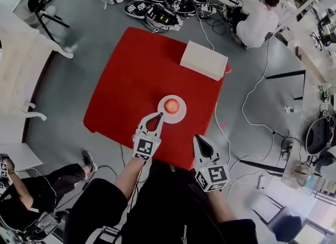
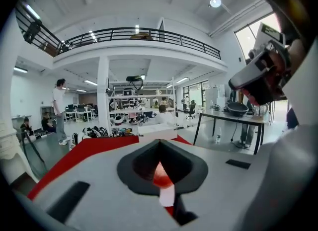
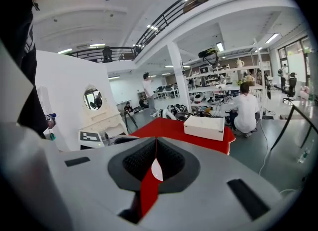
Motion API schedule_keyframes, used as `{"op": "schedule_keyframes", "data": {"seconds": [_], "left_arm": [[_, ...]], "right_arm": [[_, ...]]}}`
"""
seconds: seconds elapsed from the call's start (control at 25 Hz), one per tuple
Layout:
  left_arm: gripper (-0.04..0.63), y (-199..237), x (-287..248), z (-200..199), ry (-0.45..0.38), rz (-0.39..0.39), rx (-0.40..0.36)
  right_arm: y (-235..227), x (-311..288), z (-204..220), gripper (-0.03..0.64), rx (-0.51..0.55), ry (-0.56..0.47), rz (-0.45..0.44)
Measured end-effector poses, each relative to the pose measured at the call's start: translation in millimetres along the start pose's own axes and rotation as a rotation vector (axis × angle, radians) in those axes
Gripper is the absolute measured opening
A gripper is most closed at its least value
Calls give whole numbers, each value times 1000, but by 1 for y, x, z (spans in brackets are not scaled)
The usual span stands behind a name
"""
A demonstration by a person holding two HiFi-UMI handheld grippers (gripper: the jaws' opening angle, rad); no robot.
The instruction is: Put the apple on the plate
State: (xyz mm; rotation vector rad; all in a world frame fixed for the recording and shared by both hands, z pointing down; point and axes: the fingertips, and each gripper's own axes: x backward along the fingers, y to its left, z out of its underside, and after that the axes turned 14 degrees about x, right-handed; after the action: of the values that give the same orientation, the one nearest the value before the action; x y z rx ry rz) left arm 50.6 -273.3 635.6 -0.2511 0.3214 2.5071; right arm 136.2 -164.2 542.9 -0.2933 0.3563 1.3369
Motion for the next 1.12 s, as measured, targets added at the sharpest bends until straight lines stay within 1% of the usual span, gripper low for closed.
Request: {"op": "schedule_keyframes", "data": {"seconds": [0.16, 0.28, 0.4, 0.56, 0.72, 0.96, 1.12], "left_arm": [[5, -25, 34, -18, 2, -46, 48], [6, -52, 57, -26, 1, -76, 110], [5, -77, 76, -24, 17, -97, 157], [5, -104, 89, -27, 16, -113, 152], [5, -128, 100, -40, -23, -120, 164], [5, -145, 111, -48, -39, -145, 133], [5, -152, 110, -51, -55, -162, 131]], "right_arm": [[8, 9, -4, 12, 34, -42, -86], [9, 21, -5, 11, 46, -67, -123], [11, 33, -6, 11, 59, -91, -147], [12, 50, -7, 11, 82, -118, -162], [11, 66, -1, 11, 103, -131, -179], [13, 79, 4, 11, 125, -137, -206], [10, 85, 5, 11, 139, -142, -224]]}}
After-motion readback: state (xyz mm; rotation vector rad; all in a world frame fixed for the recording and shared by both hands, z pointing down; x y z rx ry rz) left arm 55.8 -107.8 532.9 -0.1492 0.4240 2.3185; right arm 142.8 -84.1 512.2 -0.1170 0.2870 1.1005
